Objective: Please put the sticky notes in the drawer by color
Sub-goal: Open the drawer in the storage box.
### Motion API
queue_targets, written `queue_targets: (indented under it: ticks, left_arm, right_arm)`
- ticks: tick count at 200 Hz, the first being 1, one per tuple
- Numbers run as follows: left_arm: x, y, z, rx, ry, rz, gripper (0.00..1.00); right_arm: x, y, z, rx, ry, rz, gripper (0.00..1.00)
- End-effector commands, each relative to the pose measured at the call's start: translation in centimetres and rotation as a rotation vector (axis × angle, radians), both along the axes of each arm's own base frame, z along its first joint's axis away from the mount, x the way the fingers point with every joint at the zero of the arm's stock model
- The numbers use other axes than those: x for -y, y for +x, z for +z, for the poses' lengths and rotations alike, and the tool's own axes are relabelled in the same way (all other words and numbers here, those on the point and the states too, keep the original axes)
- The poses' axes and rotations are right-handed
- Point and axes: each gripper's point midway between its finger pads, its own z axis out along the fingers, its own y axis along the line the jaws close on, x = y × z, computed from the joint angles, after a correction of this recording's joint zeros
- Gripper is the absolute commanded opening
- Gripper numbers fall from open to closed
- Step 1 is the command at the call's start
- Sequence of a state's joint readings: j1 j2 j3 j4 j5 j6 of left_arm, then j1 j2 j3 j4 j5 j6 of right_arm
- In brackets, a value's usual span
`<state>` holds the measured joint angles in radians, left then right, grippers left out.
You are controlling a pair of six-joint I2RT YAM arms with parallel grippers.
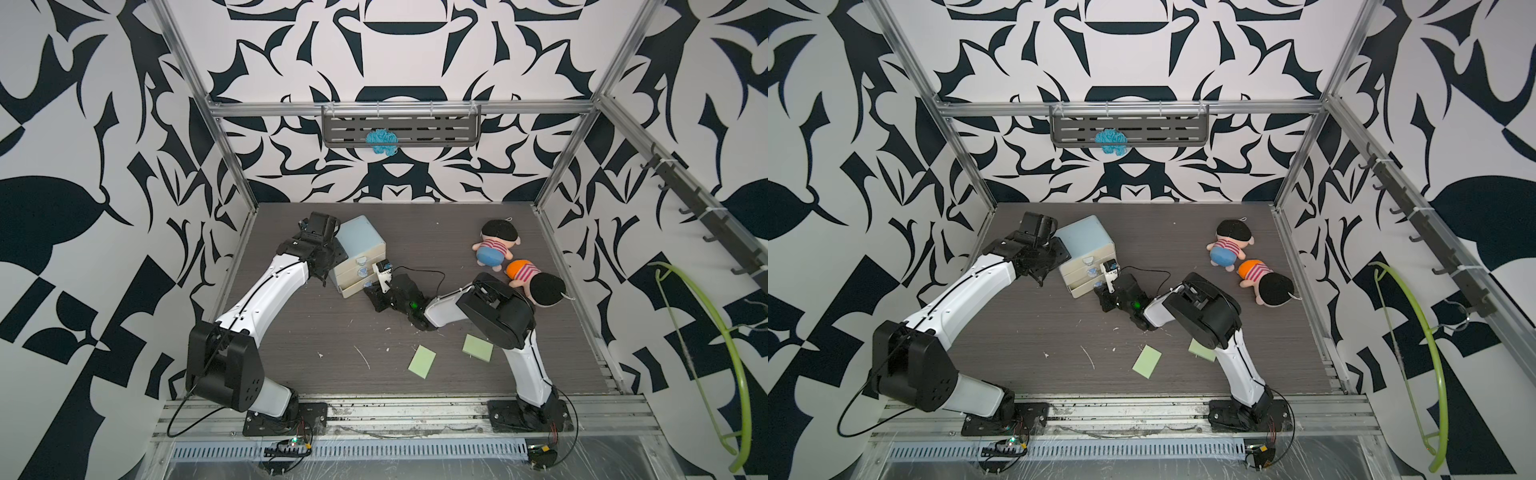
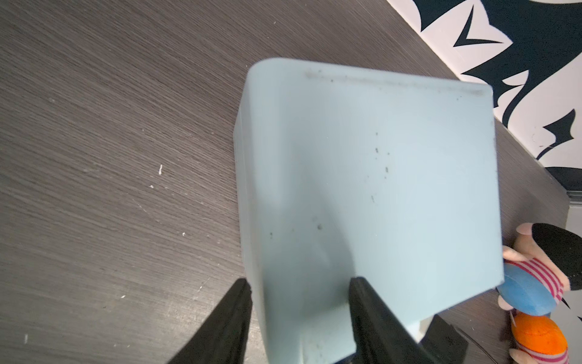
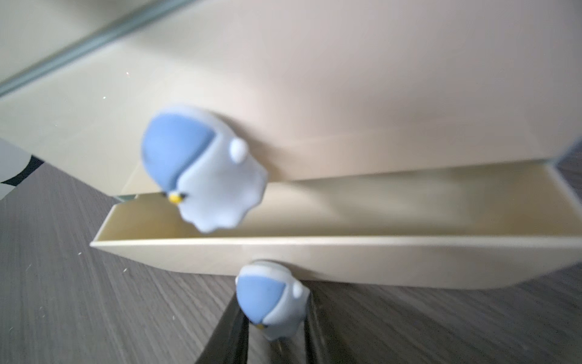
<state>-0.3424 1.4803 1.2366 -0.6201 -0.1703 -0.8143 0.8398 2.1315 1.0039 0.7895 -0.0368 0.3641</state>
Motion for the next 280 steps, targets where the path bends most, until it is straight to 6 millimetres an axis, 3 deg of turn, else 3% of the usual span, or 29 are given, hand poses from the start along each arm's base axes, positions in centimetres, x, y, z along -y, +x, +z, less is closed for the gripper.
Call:
queue_targets:
  ticks: [1, 94, 178, 235, 280]
  left_arm:
    - [-0.9, -2.6, -3.3, -0.141, 0.051, -0.010, 0.55]
    - [-0.8, -2.4, -3.1, -0.135, 0.045, -0.014, 0.55]
    - [-0.6, -2.4, -3.4, -0.140, 0.037, -0.019, 0.55]
    - [-0.5, -2.5, -3.0, -0.132, 0.030, -0.022, 0.55]
    - [-0.4, -2.6, -1.1, -0.058, 0.090, -0.077, 0.58]
  right_arm:
    - [0.1, -0.6, 2.9, 0.059, 0.044, 0.009, 0.27]
    - [1.5, -5.3, 2.1, 0.055, -0.014, 0.029, 0.27]
    - [2.5, -6.3, 1.8, 0.048, -0.039, 0.017, 0.28]
    - [2.8, -7.0, 2.2, 0.043, -0.033, 0.041, 0.65]
    - [6.4, -9.1, 4.4, 0.052, -0.056, 0.004, 0.77]
